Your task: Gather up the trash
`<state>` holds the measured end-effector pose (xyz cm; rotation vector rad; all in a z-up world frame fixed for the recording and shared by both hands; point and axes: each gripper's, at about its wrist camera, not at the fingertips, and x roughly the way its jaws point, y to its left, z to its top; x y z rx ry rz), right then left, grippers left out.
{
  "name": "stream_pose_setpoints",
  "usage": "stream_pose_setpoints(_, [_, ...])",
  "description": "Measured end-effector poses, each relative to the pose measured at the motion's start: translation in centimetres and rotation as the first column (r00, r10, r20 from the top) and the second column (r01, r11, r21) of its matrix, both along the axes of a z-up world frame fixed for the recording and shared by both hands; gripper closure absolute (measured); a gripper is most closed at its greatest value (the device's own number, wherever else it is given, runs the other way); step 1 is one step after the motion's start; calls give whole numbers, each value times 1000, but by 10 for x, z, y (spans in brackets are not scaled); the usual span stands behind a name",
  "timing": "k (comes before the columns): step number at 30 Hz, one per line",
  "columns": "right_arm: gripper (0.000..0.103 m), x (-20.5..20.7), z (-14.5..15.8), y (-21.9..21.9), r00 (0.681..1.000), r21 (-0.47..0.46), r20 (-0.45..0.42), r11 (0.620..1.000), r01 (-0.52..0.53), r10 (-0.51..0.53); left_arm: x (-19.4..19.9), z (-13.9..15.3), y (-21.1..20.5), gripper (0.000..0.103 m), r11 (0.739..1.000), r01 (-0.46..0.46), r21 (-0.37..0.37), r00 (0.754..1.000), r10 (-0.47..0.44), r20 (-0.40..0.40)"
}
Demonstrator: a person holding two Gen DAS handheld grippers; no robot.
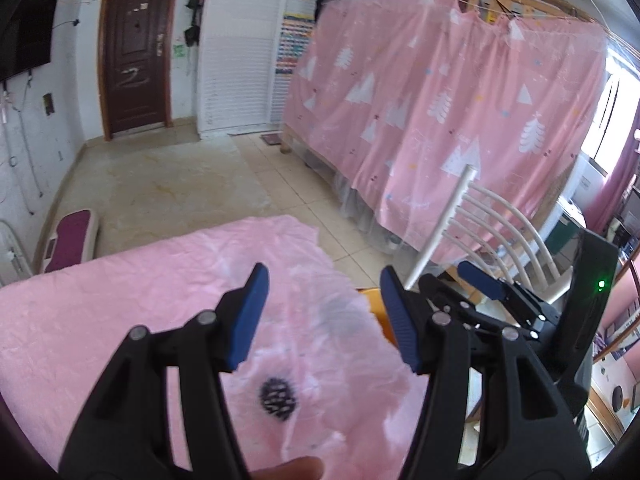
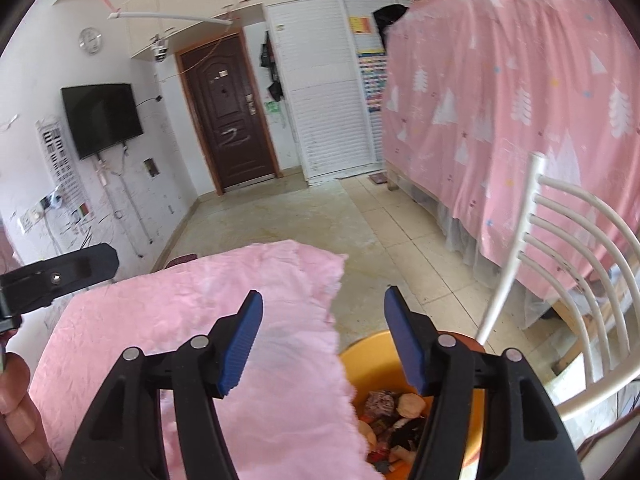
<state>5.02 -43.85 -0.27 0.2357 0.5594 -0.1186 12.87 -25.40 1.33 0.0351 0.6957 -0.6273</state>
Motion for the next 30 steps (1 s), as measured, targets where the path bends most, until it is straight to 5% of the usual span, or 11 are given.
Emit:
stream_pose_setpoints(15, [43,38,15,105,982,-77,0,979,-189,189,6,-7,102,37,951,-303,63,951,298,80])
stream_pose_setpoints(30, [32,56,16,174,955,-104,-15,949,-296,296,1,-9,168,37,903,-426,56,903,421,79])
